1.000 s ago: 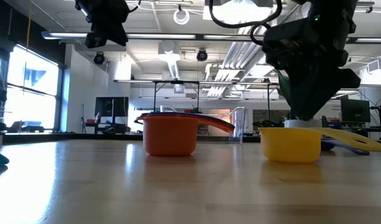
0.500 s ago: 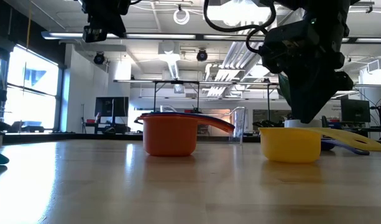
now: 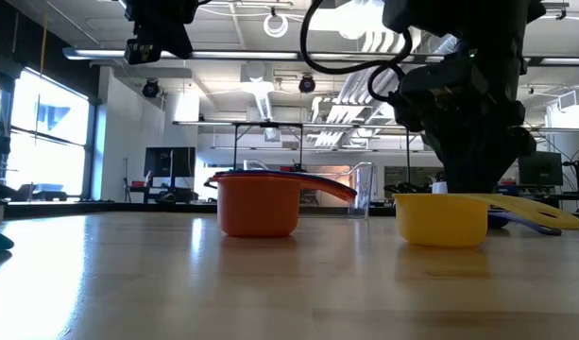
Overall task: Nest measuring cups in basket
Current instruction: Stack the yellow measuring cup on top of the blue measuring cup
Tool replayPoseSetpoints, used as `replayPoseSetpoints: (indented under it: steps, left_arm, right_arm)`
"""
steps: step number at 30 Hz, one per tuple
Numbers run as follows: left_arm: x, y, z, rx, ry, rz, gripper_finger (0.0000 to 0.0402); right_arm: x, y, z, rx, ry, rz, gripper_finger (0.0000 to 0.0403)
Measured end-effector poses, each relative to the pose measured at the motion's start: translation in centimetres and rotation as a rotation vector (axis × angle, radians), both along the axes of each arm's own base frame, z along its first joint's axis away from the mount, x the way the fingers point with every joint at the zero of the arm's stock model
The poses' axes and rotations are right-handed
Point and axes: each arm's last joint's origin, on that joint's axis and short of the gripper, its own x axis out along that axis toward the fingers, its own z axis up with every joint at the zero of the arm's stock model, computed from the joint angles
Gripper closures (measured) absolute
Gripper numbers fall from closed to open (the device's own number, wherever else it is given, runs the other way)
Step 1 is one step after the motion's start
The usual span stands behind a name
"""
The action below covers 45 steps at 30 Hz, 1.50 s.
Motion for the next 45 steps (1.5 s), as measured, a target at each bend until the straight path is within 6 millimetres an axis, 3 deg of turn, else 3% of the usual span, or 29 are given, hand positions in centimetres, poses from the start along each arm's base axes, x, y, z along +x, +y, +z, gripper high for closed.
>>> replayPoseSetpoints:
  steps: [5,16,24,31,45]
  left_arm:
    - [0.0,0.0,0.0,-0.004,-0.001,0.006,0.0358]
    - [0.0,0.0,0.0,-0.001,-0.006,0.008,0.0358]
    - [0.0,0.0,0.0,-0.001,-0.006,0.008,0.0358]
    - [0.0,0.0,0.0,-0.009,-0.006,0.015,0.0358]
    - [0.3,-1.1,0.0,-0.073,-0.004,0.028,0.0358]
  right_arm:
    - [0.0,-0.1,0.0,-0.002,0.005,0.001,0.0299]
    - [0.2,0.0,-0.9,0.012,0.037,0.043,0.0393]
    - [0.3,-0.6,-0.3,-0.002,0.051,0.086,0.04]
    - [1.6,-1.9,2.4,-0.046,0.054,0.219,0.0401]
    - [4.7,-7.4,9.2,-0.176,-0.088,0.468,0.0402]
